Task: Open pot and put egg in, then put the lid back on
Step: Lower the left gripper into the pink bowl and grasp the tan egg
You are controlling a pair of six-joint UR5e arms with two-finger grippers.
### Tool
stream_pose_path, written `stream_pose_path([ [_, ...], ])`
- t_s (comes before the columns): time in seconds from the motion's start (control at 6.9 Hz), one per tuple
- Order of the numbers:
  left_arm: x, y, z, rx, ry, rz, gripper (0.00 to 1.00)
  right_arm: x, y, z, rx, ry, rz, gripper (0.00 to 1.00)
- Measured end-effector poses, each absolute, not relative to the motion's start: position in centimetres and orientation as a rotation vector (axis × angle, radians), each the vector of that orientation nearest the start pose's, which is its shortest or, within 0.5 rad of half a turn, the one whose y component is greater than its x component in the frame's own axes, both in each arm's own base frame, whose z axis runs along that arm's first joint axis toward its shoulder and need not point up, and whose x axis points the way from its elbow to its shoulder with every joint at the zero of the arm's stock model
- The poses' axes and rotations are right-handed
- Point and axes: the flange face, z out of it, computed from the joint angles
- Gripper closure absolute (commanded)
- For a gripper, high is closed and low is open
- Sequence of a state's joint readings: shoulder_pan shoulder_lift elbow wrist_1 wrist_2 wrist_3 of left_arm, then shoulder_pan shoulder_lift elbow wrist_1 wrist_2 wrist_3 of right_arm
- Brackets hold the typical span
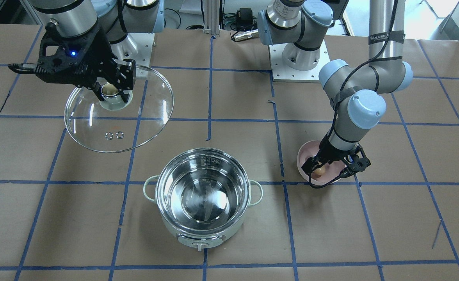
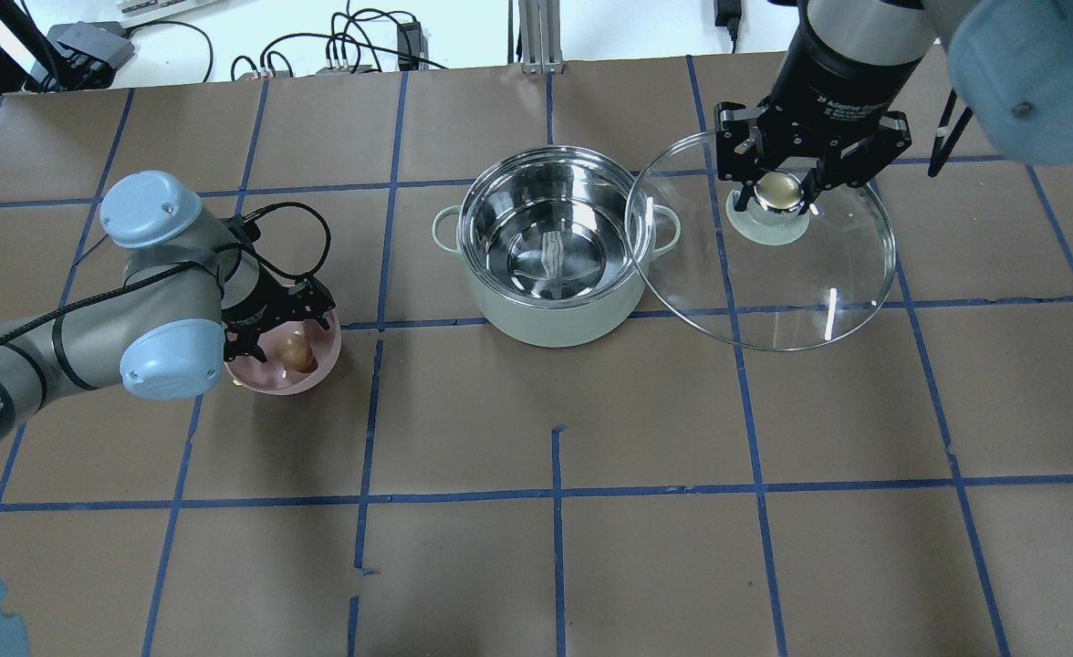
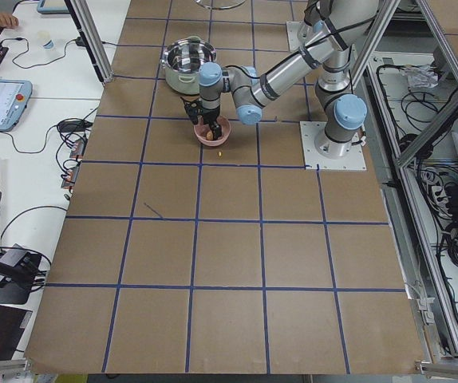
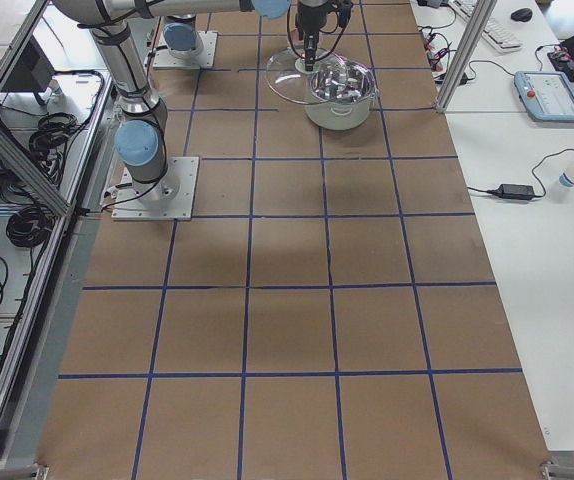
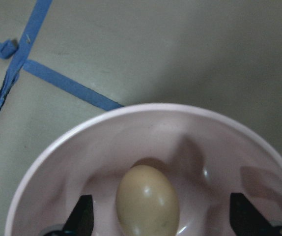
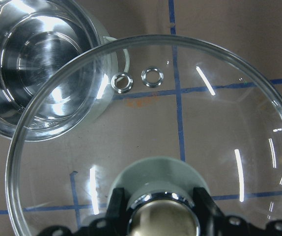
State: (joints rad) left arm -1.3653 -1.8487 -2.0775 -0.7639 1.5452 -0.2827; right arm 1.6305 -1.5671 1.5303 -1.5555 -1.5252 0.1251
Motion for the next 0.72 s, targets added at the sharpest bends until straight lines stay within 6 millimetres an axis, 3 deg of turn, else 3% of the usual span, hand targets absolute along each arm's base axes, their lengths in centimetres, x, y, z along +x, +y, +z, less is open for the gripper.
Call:
stream_pose_path([
  [0.43,-3.15,-51.26,19.46,-0.763,3.070,-0.025,0.07,16.48,-48.31,49.57,0.066,3.105,-0.003,0.97],
  [0.72,-3.12,-51.32,19.38,-0.763,3.069,-0.023,0.13,16.41,-48.28,49.56,0.073,3.104,-0.003,0.97],
])
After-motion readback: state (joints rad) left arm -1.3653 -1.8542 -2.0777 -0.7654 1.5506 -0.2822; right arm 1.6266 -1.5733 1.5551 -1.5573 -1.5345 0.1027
